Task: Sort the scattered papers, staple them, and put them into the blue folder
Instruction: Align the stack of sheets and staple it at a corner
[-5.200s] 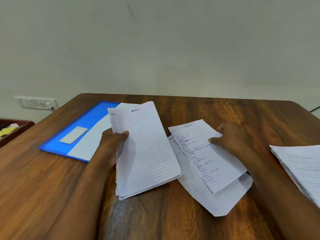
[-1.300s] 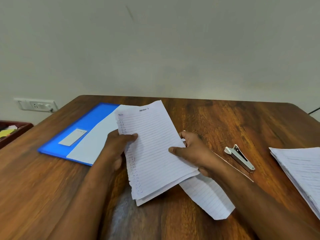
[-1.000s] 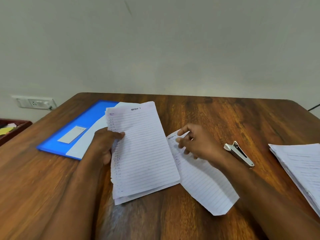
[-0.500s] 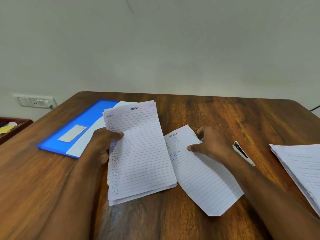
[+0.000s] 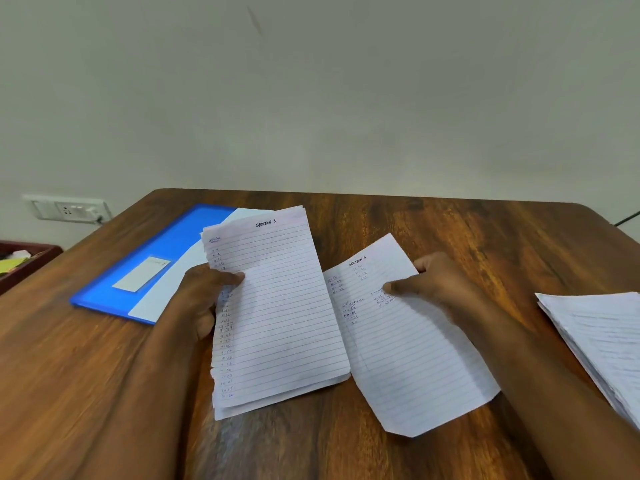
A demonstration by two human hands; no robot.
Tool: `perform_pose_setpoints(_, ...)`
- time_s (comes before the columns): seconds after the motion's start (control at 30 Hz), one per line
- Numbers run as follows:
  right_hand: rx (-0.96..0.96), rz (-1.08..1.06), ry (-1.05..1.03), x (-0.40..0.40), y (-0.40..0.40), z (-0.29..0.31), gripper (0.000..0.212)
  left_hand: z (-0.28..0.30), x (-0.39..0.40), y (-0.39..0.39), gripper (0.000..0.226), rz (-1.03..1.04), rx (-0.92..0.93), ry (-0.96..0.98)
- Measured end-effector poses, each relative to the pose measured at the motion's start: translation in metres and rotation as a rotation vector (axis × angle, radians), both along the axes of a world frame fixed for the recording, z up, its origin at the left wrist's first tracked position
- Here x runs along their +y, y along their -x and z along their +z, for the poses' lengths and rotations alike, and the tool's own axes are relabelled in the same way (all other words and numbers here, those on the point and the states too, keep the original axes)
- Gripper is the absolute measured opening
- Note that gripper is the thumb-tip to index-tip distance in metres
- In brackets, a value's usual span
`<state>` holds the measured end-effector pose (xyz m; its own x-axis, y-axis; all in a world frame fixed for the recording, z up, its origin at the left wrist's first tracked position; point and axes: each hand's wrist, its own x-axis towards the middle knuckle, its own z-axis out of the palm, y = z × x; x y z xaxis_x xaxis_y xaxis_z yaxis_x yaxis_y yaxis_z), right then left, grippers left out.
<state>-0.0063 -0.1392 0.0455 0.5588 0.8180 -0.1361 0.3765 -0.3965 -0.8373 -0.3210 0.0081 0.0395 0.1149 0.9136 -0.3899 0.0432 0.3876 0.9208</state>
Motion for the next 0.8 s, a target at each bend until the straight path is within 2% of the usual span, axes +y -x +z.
perform_pose_setpoints(0.13,0.198,0.003,-0.125,-0.001,-0.008,0.006,0.029,0.000,-0.001,0.000,0.035,-0.006,-0.025,0.004)
perform_pose_setpoints(0.27,0.295,-0.008,-0.214,-0.001,-0.014,0.008,0.030,0.002,-0.006,-0.002,0.028,-0.027,-0.063,-0.001)
perform_pose_setpoints(0.37,0.314,-0.016,-0.273,-0.001,-0.015,0.012,0.031,0.003,-0.008,-0.003,0.025,-0.045,-0.100,-0.019)
perform_pose_setpoints(0.57,0.353,-0.052,-0.410,-0.001,-0.015,0.018,0.025,0.004,-0.011,-0.006,0.037,-0.064,-0.196,-0.026)
perform_pose_setpoints(0.7,0.355,-0.050,-0.463,0.001,-0.010,0.018,0.026,0.006,-0.024,-0.015,0.022,-0.127,-0.275,-0.049)
perform_pose_setpoints(0.8,0.307,-0.066,-0.517,0.002,-0.003,0.020,0.021,0.012,-0.038,-0.024,0.023,-0.168,-0.312,-0.103)
